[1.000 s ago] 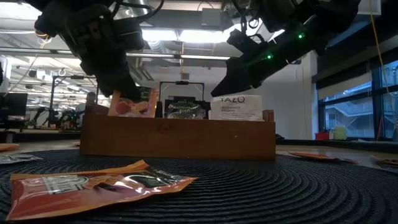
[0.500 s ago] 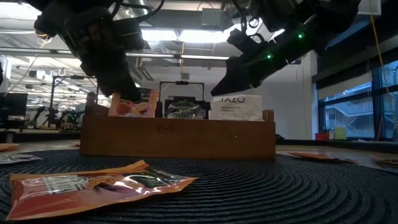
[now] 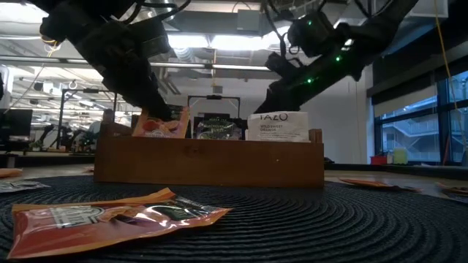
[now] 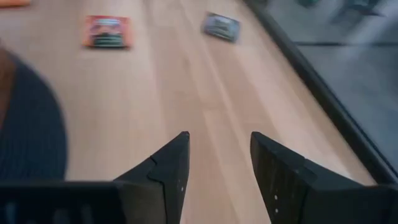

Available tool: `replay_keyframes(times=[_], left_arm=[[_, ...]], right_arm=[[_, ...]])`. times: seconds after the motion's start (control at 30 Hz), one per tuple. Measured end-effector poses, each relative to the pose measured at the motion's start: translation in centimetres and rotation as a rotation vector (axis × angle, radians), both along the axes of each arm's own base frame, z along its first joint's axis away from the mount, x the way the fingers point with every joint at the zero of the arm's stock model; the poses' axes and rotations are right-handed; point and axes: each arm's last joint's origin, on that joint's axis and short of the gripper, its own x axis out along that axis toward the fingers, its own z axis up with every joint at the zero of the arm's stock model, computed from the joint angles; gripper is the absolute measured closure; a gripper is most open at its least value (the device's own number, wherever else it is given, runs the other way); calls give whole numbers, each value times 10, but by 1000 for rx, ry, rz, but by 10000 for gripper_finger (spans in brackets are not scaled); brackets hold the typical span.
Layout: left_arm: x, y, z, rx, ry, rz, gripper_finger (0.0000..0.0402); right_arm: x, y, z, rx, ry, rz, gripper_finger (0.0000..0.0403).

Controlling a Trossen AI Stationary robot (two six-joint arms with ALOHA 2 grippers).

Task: Pick & Place Tea
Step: Put the orange tea bag into the left section of the wooden organizer

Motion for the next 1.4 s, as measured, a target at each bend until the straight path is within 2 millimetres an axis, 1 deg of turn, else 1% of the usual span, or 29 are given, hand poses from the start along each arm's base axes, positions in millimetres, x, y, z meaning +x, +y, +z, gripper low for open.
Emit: replay_keyframes(times=[0.1,0.23,0.33,0.43,0.6,0.77,0.9,1.0,1.17,1.3,1.4], left_arm=[[0,1,0,15,-3,23,364],[0,-2,0,-43,1,0,355],[-1,-8,0,-90,11,-67,353],[-2,-15,0,-130,17,-77,353],[-5,-21,-1,-159,24,-44,352],[-5,-23,-1,-144,1,45,337],[-4,-20,0,-138,-9,87,309],[-4,-17,-1,-175,-3,95,284],[-2,-12,-1,-218,22,21,256],[-2,2,6,-240,-23,90,249],[-5,17,14,-195,-51,103,250]], right_arm=[[-2,-17,3,24,-46,28,237],[-4,-27,5,25,-70,-4,236],[-4,-30,6,23,-80,-9,236],[-5,-31,6,25,-78,-15,236],[-5,-30,5,76,-94,-38,235],[-6,-29,2,135,-74,-65,235],[-8,-28,-1,156,-41,-75,235],[-9,-28,-3,166,-25,-79,235],[-9,-28,-4,185,-19,-90,235],[-10,-30,-4,183,-25,-100,235],[-10,-32,-4,196,-25,-77,235]])
